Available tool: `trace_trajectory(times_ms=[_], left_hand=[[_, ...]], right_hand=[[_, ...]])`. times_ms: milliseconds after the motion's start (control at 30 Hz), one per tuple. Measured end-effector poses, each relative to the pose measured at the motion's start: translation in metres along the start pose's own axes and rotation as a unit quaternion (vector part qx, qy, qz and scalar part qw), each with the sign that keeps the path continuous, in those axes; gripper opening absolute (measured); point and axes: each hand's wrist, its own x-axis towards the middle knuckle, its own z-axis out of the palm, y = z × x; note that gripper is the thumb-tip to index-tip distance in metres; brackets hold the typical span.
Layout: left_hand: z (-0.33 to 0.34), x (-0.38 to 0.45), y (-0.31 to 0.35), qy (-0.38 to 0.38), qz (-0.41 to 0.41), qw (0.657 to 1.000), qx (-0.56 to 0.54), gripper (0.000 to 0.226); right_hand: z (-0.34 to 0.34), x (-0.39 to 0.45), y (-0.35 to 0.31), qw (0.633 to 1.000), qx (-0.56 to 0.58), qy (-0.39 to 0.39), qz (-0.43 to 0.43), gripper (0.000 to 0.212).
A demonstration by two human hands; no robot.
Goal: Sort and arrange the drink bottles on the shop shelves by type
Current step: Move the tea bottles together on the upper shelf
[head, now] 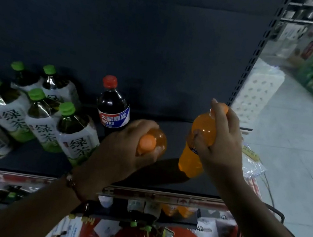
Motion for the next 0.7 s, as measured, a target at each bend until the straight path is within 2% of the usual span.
trace_trajectory(times_ms=[100, 200, 367, 633, 700], left_hand=[[-0.018, 0.025, 0.018, -0.020, -0.054, 0.998, 0.036, 0.040], [-0.025, 0.056, 0.026, -0.023, -0.071, 0.992, 0.105, 0.039], [-0.022, 0.086, 0.017, -0.016, -0.124, 0.989, 0.079, 0.043], [-0.004, 0.050, -0.002, 0.054, -0.068, 0.996, -0.022, 0.037], [-0.001, 0.040, -0.010, 0.080, -0.051, 0.994, -0.060, 0.043]], right_hand=[[0.002, 0.000, 0.001, 1.000, 0.002, 0.003, -0.002, 0.079], [0.002, -0.001, 0.003, 1.000, 0.006, 0.000, -0.005, 0.079], [0.004, -0.003, 0.007, 1.000, 0.012, -0.004, -0.005, 0.075], [-0.003, -0.002, 0.008, 0.999, 0.033, -0.023, -0.015, 0.080], [-0.006, -0.004, 0.008, 0.998, 0.040, -0.038, -0.011, 0.084]])
